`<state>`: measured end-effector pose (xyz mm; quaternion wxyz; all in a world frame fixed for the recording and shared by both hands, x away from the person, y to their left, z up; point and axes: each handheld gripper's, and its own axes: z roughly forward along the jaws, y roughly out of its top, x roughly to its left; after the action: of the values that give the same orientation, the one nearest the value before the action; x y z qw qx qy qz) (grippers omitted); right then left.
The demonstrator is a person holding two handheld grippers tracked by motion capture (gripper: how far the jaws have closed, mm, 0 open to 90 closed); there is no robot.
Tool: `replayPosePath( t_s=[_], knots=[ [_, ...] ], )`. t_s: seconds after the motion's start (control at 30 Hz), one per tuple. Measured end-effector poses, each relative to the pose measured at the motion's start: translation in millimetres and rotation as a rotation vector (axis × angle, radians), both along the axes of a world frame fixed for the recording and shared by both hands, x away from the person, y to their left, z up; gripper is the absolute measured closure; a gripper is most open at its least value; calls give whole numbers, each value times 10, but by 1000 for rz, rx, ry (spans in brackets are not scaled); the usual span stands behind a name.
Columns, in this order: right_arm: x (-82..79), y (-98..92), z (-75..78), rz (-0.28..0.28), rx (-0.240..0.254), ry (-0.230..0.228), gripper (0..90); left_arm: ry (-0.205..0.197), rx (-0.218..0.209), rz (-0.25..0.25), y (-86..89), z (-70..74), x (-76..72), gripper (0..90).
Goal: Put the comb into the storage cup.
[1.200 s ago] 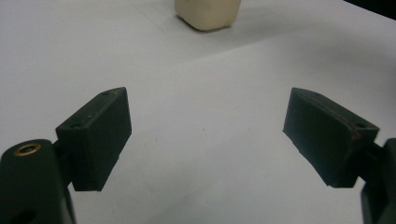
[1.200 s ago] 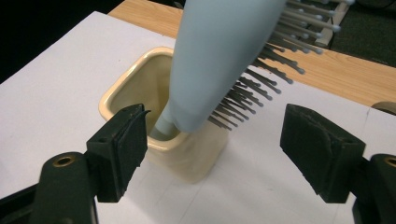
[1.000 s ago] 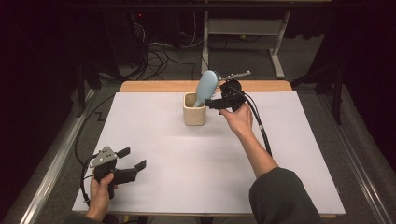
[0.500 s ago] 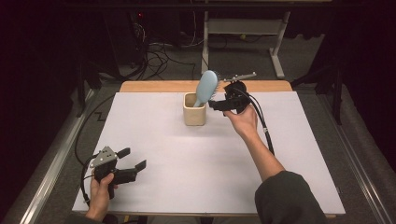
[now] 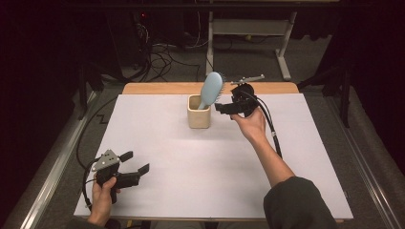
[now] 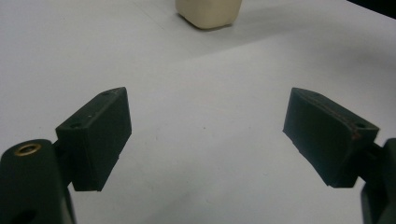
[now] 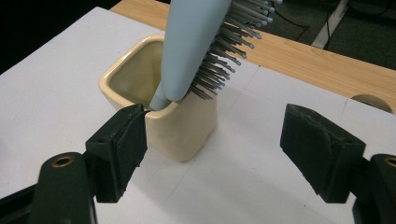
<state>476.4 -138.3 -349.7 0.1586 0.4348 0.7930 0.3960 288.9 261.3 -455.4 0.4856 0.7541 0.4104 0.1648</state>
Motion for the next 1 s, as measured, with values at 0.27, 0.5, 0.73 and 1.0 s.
replayPosePath(
  t_s=[0.27,0.5,0.73,1.0],
  knots=[
    [-33,-69,15,-2,6,-4,238,1,4,-1,-1,-1,0,160],
    [-61,-113,16,9,10,-4,241,3,5,-1,-1,-3,0,161],
    [-88,-173,22,3,18,-10,245,1,6,4,0,-4,-1,161],
    [-117,-231,32,-2,21,-12,245,1,7,6,0,-5,-1,162]
  ],
)
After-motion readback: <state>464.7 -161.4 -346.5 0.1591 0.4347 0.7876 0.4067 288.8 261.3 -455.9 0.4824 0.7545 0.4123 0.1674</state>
